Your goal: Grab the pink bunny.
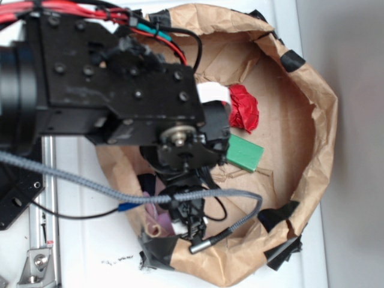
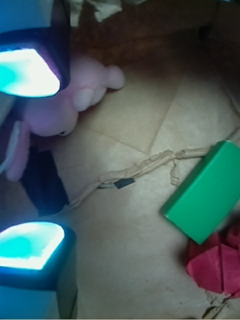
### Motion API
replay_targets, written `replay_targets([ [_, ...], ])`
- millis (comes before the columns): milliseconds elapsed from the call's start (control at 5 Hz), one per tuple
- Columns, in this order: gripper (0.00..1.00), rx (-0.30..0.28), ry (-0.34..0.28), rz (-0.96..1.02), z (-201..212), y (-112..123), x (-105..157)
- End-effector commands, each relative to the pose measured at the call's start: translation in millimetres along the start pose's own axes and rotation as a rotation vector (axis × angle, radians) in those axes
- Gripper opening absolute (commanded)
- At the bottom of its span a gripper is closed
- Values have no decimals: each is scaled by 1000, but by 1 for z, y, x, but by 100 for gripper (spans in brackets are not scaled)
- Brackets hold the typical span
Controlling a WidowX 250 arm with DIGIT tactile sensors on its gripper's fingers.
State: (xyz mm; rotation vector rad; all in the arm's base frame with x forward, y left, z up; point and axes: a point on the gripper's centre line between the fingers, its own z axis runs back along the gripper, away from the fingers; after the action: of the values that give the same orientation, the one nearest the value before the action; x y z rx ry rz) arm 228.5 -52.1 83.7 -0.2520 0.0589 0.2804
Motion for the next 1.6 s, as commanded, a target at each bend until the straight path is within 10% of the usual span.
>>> replay_targets([
  [0, 100, -44, -53, 71, 20, 20, 12],
  [600, 100, -16, 46, -19, -13, -16, 5],
  [1200, 100, -227, 122, -113, -20, -44, 2],
  [1400, 100, -158, 153, -179, -42, -52, -7],
])
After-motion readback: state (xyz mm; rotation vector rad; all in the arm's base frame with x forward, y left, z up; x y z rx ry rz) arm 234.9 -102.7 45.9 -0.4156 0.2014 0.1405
